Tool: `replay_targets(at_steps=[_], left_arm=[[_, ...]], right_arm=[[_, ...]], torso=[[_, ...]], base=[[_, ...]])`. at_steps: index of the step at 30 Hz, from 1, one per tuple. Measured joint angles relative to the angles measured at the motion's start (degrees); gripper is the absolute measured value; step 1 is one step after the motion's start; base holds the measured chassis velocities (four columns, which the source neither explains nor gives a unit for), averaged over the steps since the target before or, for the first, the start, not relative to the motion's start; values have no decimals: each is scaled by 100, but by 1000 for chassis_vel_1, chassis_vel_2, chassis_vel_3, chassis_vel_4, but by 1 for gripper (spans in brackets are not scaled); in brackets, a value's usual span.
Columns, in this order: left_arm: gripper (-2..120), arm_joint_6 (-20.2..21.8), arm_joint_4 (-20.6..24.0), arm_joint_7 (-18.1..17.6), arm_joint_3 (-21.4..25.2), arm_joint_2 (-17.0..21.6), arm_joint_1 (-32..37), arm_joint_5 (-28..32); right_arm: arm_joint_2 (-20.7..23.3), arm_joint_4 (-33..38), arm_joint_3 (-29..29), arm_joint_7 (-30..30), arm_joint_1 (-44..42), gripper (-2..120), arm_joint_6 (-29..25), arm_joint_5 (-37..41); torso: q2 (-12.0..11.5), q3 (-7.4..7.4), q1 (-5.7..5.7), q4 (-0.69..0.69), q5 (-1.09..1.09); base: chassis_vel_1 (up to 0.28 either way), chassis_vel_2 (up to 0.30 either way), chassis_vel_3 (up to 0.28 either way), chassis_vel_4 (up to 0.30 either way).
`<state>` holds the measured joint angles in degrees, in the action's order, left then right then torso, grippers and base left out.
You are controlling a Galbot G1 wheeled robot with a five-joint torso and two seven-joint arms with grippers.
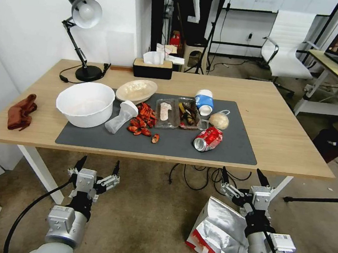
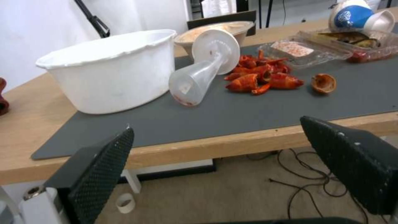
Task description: Pick up the food delivery bag from the floor and place it on the table.
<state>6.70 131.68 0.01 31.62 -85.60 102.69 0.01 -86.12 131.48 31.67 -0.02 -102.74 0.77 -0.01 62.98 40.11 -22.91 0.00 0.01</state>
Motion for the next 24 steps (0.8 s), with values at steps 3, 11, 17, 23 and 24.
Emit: replay_targets(at_steps=[3, 11, 17, 23, 24], left_arm=[[100, 0, 0, 0, 0, 0, 0, 0], [100, 0, 0, 0, 0, 0, 0, 0], [100, 0, 0, 0, 0, 0, 0, 0], [100, 0, 0, 0, 0, 0, 0, 0], [100, 0, 0, 0, 0, 0, 0, 0]], right_arm=[[0, 0, 0, 0, 0, 100, 0, 0], [0, 0, 0, 0, 0, 100, 0, 0], [0, 0, 0, 0, 0, 100, 0, 0], [0, 0, 0, 0, 0, 100, 0, 0], [0, 0, 0, 0, 0, 100, 0, 0]], torso=[[0, 0, 0, 0, 0], [0, 0, 0, 0, 0], [0, 0, 0, 0, 0], [0, 0, 0, 0, 0], [0, 0, 0, 0, 0]], base=[[0, 0, 0, 0], [0, 0, 0, 0], [0, 0, 0, 0], [0, 0, 0, 0], [0, 0, 0, 0]])
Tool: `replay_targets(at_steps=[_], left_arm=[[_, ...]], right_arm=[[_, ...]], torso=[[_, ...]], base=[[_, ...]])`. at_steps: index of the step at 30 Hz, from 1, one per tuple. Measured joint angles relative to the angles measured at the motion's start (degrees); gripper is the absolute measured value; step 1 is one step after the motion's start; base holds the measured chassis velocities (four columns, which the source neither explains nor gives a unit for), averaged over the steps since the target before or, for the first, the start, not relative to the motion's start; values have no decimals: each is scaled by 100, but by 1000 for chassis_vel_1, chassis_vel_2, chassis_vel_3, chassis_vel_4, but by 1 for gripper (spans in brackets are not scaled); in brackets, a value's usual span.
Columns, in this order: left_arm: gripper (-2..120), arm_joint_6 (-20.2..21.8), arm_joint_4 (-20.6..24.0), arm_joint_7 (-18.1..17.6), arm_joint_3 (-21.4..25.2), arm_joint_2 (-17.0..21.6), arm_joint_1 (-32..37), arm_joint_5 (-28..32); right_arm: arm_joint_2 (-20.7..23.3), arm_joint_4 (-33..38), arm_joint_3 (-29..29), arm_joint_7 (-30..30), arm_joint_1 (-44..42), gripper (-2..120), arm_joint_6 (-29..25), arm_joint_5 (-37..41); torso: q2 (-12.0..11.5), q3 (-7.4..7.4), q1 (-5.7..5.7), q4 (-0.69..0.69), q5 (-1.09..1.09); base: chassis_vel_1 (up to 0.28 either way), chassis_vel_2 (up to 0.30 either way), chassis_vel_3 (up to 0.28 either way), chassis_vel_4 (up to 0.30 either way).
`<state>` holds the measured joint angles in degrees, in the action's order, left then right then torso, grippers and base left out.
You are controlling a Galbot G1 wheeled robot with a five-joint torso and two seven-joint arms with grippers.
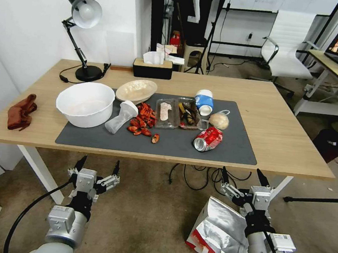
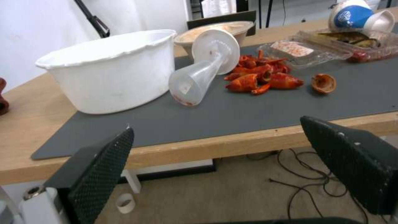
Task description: Pick up the food delivery bag from the floor and place it on the table.
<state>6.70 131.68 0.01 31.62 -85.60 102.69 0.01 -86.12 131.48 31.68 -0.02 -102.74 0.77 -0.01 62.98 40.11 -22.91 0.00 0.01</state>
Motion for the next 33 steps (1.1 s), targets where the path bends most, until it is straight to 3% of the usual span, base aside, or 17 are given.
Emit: replay_targets(at_steps=[14, 17, 19, 21, 23, 26, 27, 29, 30, 33], left_arm=[[100, 0, -5, -9, 2, 23, -22, 16], [100, -69, -110, -156, 51, 303, -289, 281], [100, -298, -379, -579, 211, 967, -922, 980], [100, -345, -441, -669, 246, 1111, -1058, 1132], [100, -503, -629, -969, 367, 1577, -1501, 1619], [100, -607, -652, -1052, 425, 1738, -1571, 1878], [100, -684, -609, -1086, 489, 1809, -1539, 2033], [100, -713, -580, -1094, 509, 1836, -1492, 2119], [100, -717, -580, -1095, 514, 1842, -1462, 2147], [100, -762, -576, -1096, 522, 1853, -1419, 2184]], right_arm=[[0, 0, 0, 0, 0, 100, 0, 0], [115, 82, 121, -173, 74, 100, 208, 252], [394, 304, 414, -617, 258, 100, 732, 885], [464, 356, 485, -727, 301, 100, 863, 1038], [672, 519, 703, -1053, 437, 100, 1246, 1498], [859, 664, 898, -1348, 560, 100, 1597, 1918], [958, 743, 1007, -1506, 628, 100, 1790, 2146], [1077, 834, 1129, -1696, 706, 100, 2011, 2412], [1179, 914, 1235, -1854, 770, 100, 2201, 2636], [1274, 990, 1333, -2007, 833, 100, 2377, 2852]], torso=[[0, 0, 0, 0, 0], [0, 1, 0, -3, 0], [0, 1, 1, 1, -1], [0, 1, 1, 1, -2], [-1, 2, 0, 4, 2], [-1, 2, 0, 2, -7], [0, 2, 0, 0, 3], [0, 1, 1, -2, 5], [0, 1, 0, -1, -5], [0, 1, 0, -1, 2]], base=[[0, 0, 0, 0], [0, 0, 0, 0], [0, 0, 0, 0], [0, 0, 0, 0], [0, 0, 0, 0], [0, 0, 0, 0], [0, 0, 0, 0], [0, 0, 0, 0], [0, 0, 0, 0], [0, 0, 0, 0]])
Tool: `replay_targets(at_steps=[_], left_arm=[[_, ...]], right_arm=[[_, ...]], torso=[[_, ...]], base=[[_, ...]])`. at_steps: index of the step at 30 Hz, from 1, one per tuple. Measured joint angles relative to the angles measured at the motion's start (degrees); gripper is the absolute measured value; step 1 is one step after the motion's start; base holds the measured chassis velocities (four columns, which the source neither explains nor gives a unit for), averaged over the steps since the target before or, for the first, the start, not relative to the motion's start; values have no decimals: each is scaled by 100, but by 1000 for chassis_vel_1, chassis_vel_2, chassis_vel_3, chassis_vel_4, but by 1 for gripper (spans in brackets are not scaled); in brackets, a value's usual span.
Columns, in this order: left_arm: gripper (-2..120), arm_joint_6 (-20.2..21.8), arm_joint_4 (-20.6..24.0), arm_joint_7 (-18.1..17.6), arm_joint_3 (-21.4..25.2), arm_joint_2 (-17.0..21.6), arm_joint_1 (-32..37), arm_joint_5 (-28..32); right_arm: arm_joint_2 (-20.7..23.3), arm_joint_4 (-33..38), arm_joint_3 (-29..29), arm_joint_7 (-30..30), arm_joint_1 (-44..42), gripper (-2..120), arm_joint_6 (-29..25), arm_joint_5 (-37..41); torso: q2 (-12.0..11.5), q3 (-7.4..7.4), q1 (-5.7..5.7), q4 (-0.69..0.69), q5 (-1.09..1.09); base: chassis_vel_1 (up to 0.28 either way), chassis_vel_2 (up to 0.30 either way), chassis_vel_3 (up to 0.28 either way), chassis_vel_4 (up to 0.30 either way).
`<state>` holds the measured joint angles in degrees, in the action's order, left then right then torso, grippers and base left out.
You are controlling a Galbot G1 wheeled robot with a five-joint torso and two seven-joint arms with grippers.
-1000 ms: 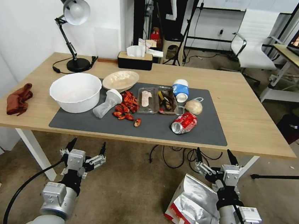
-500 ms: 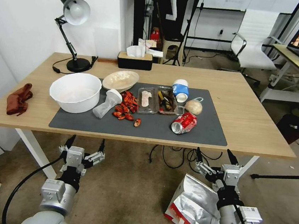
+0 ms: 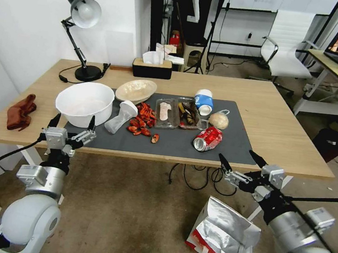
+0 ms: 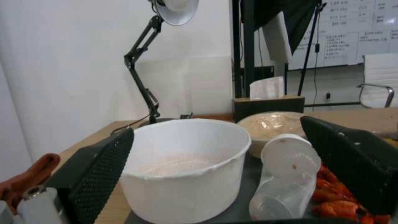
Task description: Pick up the food delivery bag from the floor and place it on the table.
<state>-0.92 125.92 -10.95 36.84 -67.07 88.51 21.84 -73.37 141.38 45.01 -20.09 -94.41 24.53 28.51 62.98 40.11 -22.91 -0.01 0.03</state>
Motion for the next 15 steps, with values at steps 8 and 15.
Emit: replay_targets(at_steps=[8, 15], left_arm=[[100, -174, 14, -15, -4, 12, 93, 87], [100, -222, -9, -15, -23, -9, 154, 74]], right_arm=[[135, -159, 366, -64, 69, 100, -13, 111], [403, -743, 1208, -108, 232, 100, -262, 213]], torso=[[0, -1, 0, 0, -3], [0, 0, 0, 2, 2]], base=[[0, 0, 0, 0], [0, 0, 0, 0]])
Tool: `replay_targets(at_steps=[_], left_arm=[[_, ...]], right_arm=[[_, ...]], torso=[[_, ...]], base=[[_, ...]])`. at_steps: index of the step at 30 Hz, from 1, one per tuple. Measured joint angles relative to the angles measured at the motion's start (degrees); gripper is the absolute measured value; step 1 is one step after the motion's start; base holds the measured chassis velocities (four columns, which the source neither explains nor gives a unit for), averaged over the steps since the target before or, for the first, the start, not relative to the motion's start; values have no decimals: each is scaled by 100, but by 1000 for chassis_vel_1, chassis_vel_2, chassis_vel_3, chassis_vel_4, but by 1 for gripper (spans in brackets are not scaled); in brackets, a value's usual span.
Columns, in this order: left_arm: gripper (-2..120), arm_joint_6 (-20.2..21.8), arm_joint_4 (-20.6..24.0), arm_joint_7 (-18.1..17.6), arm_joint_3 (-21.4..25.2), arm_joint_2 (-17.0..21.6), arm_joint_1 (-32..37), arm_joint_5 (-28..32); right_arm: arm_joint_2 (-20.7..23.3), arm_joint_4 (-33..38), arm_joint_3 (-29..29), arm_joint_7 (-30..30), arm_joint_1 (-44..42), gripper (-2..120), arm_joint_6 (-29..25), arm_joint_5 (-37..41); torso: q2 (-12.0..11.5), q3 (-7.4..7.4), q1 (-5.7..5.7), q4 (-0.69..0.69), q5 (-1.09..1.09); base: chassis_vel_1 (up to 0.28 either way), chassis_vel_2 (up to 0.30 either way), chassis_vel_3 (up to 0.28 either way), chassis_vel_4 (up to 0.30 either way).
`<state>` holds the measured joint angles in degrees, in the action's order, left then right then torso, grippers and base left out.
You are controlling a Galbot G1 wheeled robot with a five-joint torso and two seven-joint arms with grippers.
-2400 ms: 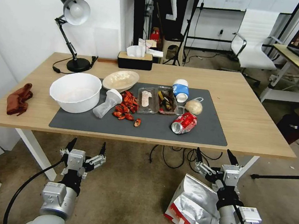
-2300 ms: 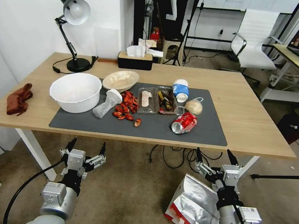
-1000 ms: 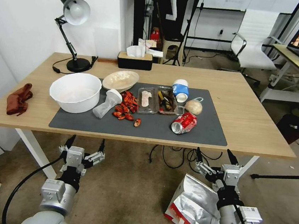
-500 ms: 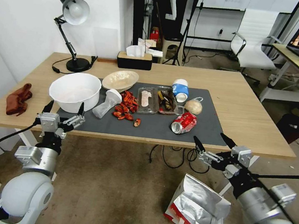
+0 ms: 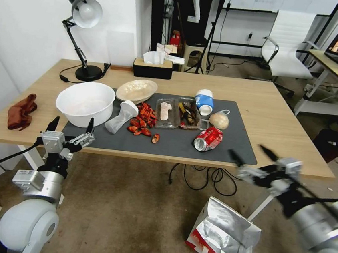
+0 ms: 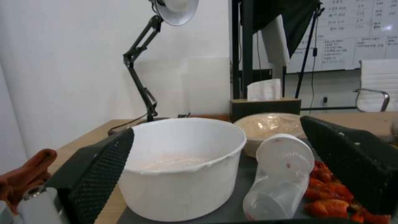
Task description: Pick up the food delivery bag from the floor and place it on the table.
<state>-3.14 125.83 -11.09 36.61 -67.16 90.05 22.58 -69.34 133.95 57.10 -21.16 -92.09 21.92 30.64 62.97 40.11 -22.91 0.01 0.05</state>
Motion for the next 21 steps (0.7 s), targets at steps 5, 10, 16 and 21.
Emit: replay_targets(at_steps=[5, 10, 16, 21], left_arm=[[100, -74, -30, 28, -14, -4, 29, -11], [100, -138, -16, 41, -14, -8, 73, -4], [100, -156, 10, 43, -9, 13, 92, -4], [100, -184, 23, 42, -15, 22, 71, -4]], right_arm=[[5, -31, 20, -10, -23, 100, -66, 3], [3, 34, 0, -15, -19, 100, -80, 13], [-9, 70, -6, -24, -35, 100, -114, 21], [-12, 79, -7, -26, -41, 100, -127, 25]], torso=[[0, 0, 0, -1, -3], [0, 0, 0, -2, -4], [0, 0, 0, -1, -4], [1, 0, 0, -1, -4]], base=[[0, 0, 0, 0], [0, 0, 0, 0], [0, 0, 0, 0], [0, 0, 0, 0]])
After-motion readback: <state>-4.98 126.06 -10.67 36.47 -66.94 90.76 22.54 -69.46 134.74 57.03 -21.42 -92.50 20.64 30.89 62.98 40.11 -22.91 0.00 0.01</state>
